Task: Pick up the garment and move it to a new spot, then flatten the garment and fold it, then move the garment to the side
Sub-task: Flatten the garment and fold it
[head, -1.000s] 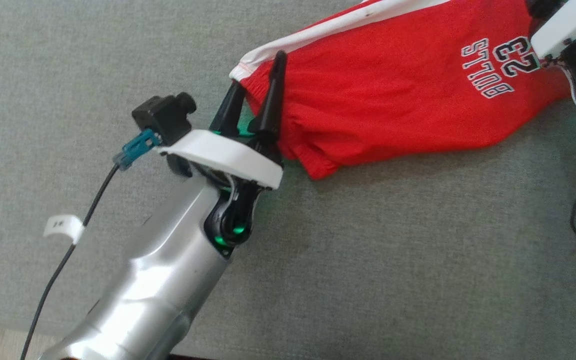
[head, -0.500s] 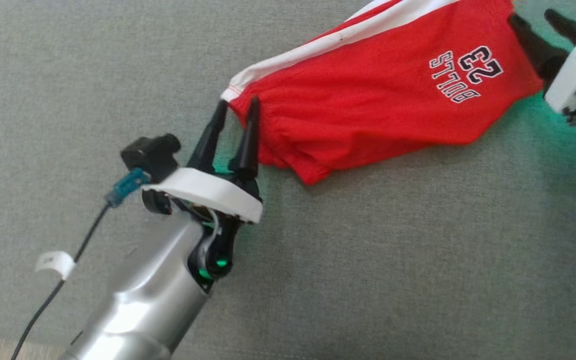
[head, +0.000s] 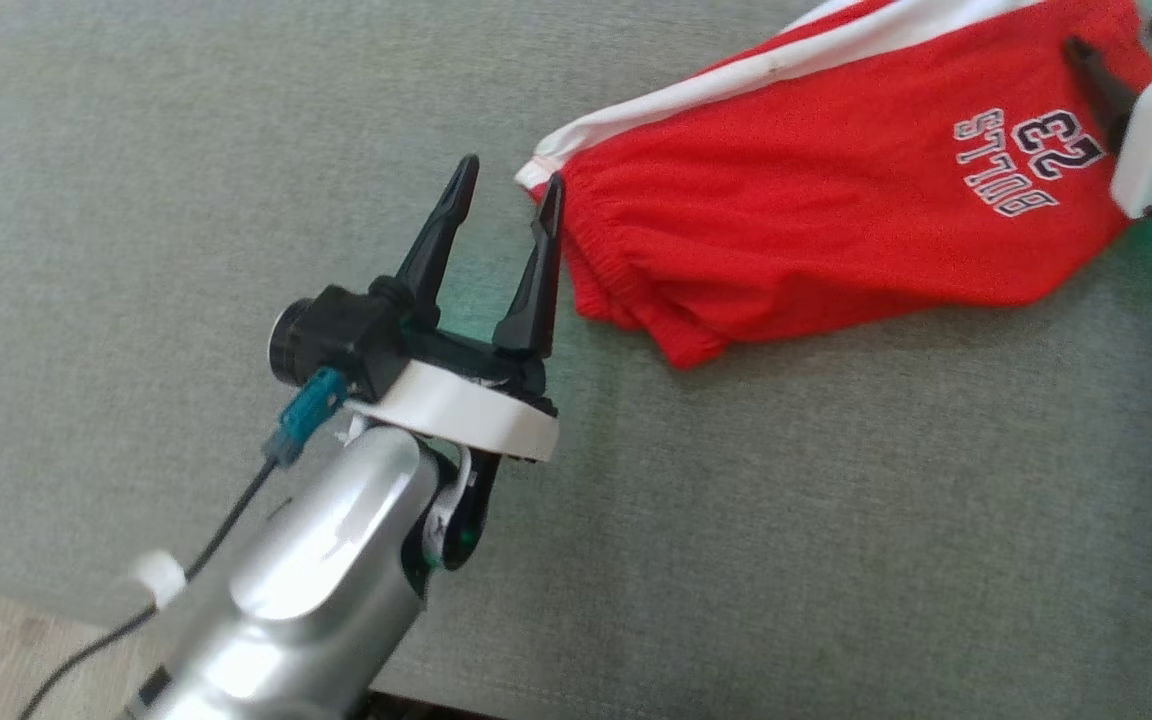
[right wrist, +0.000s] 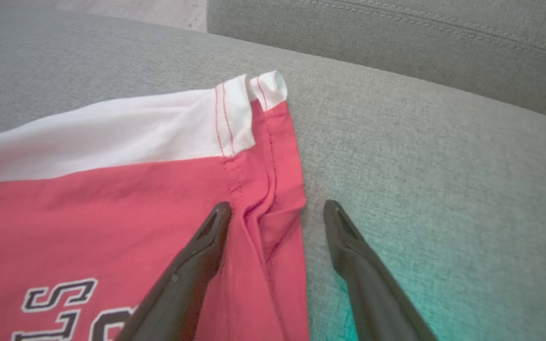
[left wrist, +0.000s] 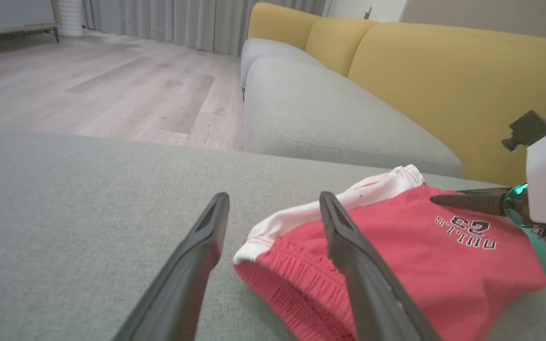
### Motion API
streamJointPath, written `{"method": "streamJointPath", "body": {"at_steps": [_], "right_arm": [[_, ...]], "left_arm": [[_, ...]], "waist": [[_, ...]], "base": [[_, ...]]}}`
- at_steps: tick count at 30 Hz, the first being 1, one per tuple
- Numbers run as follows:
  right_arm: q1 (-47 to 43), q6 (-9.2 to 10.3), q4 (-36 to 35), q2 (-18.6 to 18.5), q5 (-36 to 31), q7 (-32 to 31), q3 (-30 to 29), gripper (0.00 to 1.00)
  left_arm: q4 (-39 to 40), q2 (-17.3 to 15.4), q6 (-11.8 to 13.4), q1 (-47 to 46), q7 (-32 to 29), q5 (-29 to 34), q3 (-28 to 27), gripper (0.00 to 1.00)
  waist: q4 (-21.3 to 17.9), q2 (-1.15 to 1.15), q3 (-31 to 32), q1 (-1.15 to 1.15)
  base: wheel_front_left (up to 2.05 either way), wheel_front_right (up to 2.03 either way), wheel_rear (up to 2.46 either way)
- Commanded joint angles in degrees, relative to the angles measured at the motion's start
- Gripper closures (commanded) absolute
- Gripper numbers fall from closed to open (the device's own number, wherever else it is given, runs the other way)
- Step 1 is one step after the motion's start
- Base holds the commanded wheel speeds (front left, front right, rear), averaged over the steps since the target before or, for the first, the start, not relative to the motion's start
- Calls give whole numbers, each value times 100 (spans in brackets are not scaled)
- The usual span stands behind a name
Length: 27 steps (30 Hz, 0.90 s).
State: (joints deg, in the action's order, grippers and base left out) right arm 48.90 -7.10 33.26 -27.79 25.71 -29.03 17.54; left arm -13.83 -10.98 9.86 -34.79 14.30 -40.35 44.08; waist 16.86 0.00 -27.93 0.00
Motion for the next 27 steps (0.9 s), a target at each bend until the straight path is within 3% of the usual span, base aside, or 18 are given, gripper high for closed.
{"method": "streamJointPath", "body": {"at_steps": [1,4,5,6,12,17,23,27], "right_arm": [[-37,-39,59,-29,-106,-142,-34,0],[-82,-39,320,243,8,-426,-283,0],[-115,-39,322,344,84,-498,-306,46],[-147,-39,292,423,170,-552,-301,100],[-363,-39,-26,754,957,-352,-933,100],[-598,-39,-147,681,1203,-269,-1802,100],[-683,-39,-385,691,959,-290,-2623,100],[-737,-39,-911,959,653,-587,-2556,100]], "left_arm": [[345,-60,51,140,66,239,-338,0],[660,67,9,500,68,661,-642,0],[751,98,-19,620,68,826,-746,0],[821,117,-44,749,68,992,-848,0],[1061,227,-363,1492,69,1718,-1453,0],[1082,362,-665,2092,69,1978,-1965,0],[1022,588,-958,2543,69,2157,-2350,0],[971,697,-1134,2727,70,2264,-2483,0]], "waist": [[79,0,-9,0],[106,0,14,0],[95,0,34,0],[61,0,54,0],[-290,0,272,0],[-568,0,540,0],[-653,0,754,0],[-593,0,869,0]], "base": [[0,0,0],[0,0,0],[0,0,0],[0,0,0],[0,0,0],[0,0,0],[0,0,0],[0,0,0]]}}
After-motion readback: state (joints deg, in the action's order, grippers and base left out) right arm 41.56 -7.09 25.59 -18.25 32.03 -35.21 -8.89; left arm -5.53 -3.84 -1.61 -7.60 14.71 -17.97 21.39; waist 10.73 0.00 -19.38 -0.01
